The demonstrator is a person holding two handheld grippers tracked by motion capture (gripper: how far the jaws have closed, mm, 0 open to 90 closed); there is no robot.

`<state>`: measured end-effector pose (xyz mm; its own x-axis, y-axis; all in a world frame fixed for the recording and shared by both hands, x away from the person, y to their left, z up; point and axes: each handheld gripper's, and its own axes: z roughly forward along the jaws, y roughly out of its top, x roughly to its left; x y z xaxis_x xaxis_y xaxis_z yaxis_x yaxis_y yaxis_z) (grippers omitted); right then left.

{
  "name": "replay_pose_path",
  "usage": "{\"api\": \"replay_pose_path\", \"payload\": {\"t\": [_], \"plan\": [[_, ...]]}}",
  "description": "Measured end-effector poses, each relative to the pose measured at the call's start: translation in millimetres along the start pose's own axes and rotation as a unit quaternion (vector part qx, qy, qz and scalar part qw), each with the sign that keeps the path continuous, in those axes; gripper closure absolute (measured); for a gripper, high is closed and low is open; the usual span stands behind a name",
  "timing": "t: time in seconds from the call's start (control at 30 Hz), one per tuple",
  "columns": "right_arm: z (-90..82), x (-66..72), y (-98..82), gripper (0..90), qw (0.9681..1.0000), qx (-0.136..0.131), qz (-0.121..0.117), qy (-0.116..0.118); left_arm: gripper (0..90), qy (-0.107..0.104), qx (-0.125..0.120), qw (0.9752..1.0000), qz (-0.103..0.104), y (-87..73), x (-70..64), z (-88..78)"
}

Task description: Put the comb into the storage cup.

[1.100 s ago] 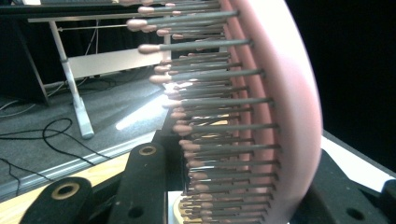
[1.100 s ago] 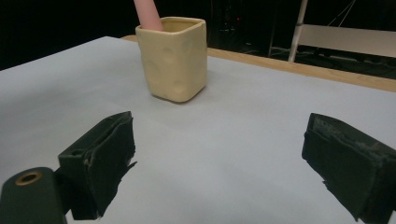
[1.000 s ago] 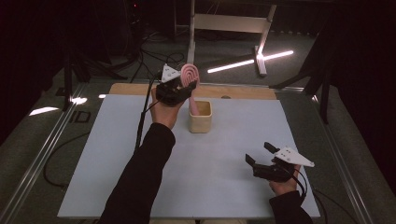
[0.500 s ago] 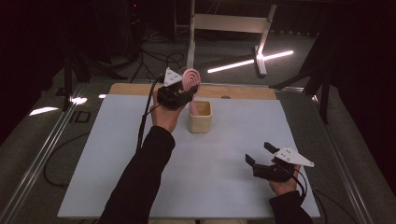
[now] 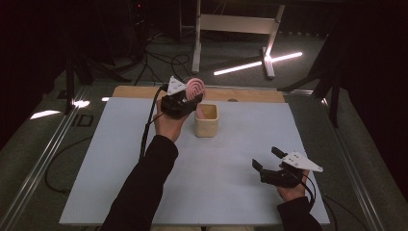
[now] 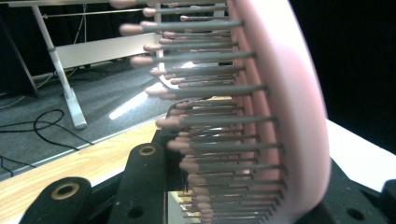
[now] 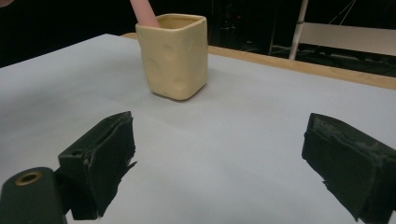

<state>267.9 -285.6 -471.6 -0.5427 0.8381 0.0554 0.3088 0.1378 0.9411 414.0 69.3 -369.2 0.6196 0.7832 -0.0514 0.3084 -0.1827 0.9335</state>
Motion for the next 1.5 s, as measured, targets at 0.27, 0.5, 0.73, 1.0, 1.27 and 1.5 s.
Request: {"api": "replay_pose_path", "payload": {"t": [0.27,0.5,0.73,1.0,1.27,1.5], "plan": [[0.3,-0.4,-0.5,9.2,1.0,0.0,0.0,0.0,63.4,-0.001,0.006,1.0,-0.001,-6.6,-0.4,2.7],[0.2,-0.4,-0.4,9.2,1.0,0.0,0.0,-0.001,63.3,-0.002,0.013,0.9999,-0.002,-12.0,-1.5,5.9],[0.1,-0.4,-0.4,9.2,1.0,0.001,0.0,-0.001,63.3,-0.002,0.019,0.9998,-0.001,-14.6,-2.4,9.5],[-0.1,-0.4,-0.2,9.2,1.0,0.001,0.0,-0.001,63.3,-0.003,0.023,0.9997,-0.005,-19.8,-3.3,14.1],[0.3,-1.0,-0.6,9.2,1.0,0.002,-0.001,-0.001,63.3,-0.004,0.028,0.9996,-0.006,-22.8,-4.5,18.0],[0.8,-0.6,-0.8,9.2,1.0,0.003,-0.002,0.001,63.3,-0.006,0.031,0.9995,-0.008,-25.6,-5.4,21.2]]}}
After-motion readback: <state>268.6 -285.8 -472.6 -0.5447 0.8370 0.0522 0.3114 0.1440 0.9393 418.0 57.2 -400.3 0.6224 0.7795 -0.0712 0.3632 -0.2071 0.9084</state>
